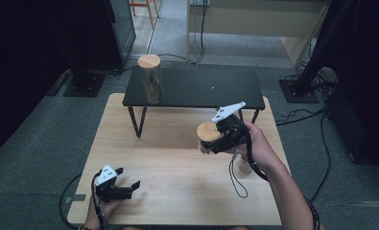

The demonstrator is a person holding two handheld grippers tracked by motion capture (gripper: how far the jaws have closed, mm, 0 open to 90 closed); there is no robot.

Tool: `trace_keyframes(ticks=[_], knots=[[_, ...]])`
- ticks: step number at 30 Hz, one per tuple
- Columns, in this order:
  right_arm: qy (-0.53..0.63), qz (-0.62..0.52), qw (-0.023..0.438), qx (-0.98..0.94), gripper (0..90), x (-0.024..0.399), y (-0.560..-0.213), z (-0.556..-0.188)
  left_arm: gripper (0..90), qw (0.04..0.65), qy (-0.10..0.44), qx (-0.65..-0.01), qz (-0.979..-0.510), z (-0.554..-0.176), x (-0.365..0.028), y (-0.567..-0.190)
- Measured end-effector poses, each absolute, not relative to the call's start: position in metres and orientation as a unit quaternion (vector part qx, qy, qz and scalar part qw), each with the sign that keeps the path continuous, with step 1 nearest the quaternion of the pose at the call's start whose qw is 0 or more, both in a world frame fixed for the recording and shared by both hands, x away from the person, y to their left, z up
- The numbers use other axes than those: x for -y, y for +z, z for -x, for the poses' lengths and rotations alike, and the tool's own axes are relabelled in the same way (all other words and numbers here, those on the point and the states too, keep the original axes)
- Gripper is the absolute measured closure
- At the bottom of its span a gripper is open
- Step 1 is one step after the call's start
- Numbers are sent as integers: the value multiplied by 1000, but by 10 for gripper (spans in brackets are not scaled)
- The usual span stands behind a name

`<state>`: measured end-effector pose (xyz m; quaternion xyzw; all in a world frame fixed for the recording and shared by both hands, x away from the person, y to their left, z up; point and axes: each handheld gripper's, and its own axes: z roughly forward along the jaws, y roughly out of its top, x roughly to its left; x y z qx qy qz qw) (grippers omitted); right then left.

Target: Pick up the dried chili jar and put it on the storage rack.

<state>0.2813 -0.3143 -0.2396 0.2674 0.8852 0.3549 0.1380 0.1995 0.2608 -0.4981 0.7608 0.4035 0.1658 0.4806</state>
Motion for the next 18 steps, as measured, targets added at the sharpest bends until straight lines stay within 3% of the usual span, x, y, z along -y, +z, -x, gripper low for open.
trace_keyframes(ticks=[18], knots=[[354,-266,145,-885,259,313,-216,-301,36,482,165,-402,-761,-200,-262,-498]])
